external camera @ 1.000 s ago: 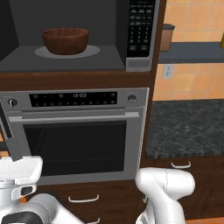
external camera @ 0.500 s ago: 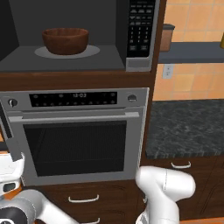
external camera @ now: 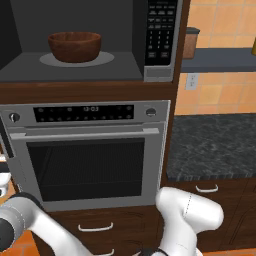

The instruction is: Open the microwave, place the bowl with waffle inside the microwave, then close the microwave door and turn it on.

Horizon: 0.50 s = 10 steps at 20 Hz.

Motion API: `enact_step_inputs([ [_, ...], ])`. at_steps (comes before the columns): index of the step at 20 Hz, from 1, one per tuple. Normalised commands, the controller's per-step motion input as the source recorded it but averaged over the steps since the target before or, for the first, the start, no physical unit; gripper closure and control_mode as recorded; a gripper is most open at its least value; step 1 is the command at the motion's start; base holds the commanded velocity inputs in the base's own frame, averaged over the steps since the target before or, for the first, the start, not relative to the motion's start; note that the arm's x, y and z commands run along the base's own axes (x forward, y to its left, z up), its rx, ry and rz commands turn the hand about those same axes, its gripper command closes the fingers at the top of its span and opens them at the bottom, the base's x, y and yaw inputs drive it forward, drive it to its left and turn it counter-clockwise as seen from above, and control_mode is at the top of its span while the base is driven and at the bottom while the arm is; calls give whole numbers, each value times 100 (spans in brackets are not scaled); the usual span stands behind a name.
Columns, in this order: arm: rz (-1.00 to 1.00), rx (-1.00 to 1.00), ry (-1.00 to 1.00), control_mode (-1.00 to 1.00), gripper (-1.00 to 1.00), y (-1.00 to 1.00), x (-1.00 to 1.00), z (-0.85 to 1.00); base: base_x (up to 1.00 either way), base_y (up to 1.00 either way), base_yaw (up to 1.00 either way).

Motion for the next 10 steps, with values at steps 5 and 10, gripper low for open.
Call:
enact_step_inputs([
  [5,-2,29,0,-100,100,-23,16,53,0,0,0],
  [10,0,42,0,-100,100,-77,2,35,0,0,0],
])
